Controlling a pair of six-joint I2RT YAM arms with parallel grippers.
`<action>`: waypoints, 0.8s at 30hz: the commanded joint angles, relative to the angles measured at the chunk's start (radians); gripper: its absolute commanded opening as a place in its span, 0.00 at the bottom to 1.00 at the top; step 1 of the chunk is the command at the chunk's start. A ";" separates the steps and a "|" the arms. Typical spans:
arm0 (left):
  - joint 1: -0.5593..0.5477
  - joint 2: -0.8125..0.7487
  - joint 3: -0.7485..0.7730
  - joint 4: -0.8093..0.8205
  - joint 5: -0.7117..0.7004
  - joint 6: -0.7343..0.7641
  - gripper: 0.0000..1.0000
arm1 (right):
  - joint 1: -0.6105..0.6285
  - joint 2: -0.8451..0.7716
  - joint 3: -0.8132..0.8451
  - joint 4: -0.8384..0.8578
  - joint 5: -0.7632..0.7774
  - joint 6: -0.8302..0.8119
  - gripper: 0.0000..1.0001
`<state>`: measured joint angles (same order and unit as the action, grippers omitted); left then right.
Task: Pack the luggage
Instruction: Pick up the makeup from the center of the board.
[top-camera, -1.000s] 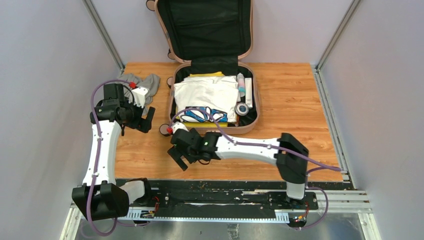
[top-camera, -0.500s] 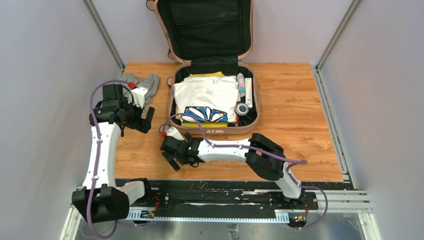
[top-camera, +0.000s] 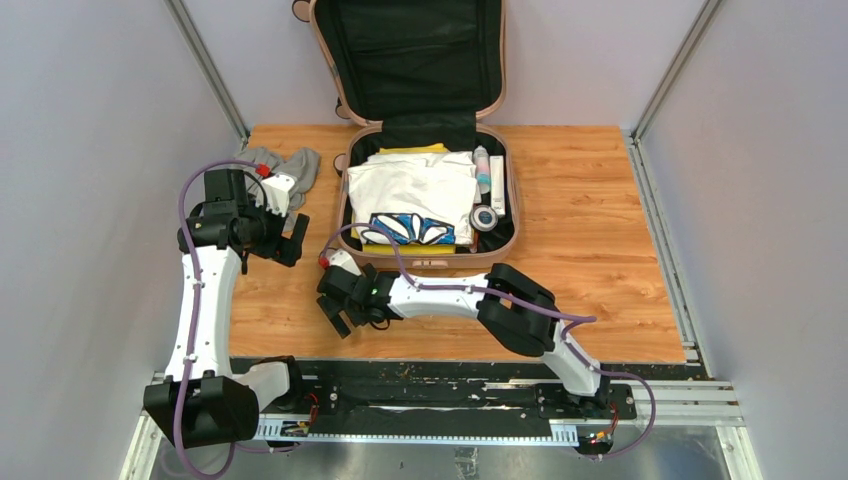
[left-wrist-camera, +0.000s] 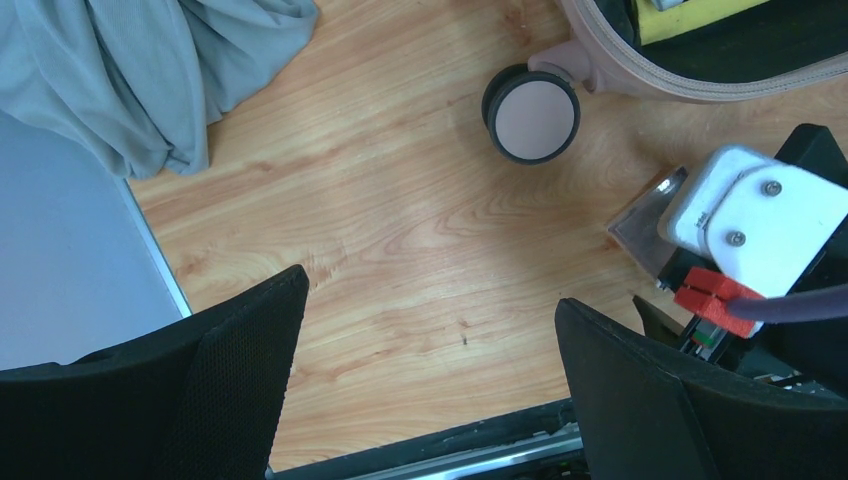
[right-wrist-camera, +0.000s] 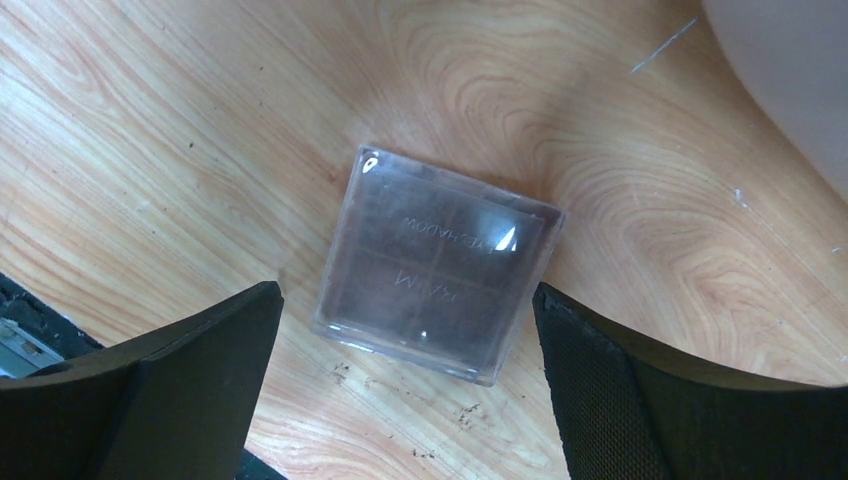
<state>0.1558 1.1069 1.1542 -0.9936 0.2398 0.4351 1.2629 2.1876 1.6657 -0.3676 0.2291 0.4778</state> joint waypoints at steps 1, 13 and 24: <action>0.007 -0.018 0.018 -0.014 0.002 0.006 1.00 | -0.036 0.038 0.008 -0.010 -0.005 0.039 0.97; 0.007 -0.011 0.044 -0.016 0.000 -0.002 1.00 | -0.041 0.052 0.022 -0.042 -0.001 0.023 0.67; 0.007 0.006 0.048 -0.014 -0.002 -0.007 1.00 | -0.041 -0.247 -0.088 -0.075 0.051 -0.045 0.47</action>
<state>0.1558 1.1057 1.1786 -0.9974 0.2394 0.4343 1.2282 2.1143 1.6070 -0.3969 0.2363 0.4698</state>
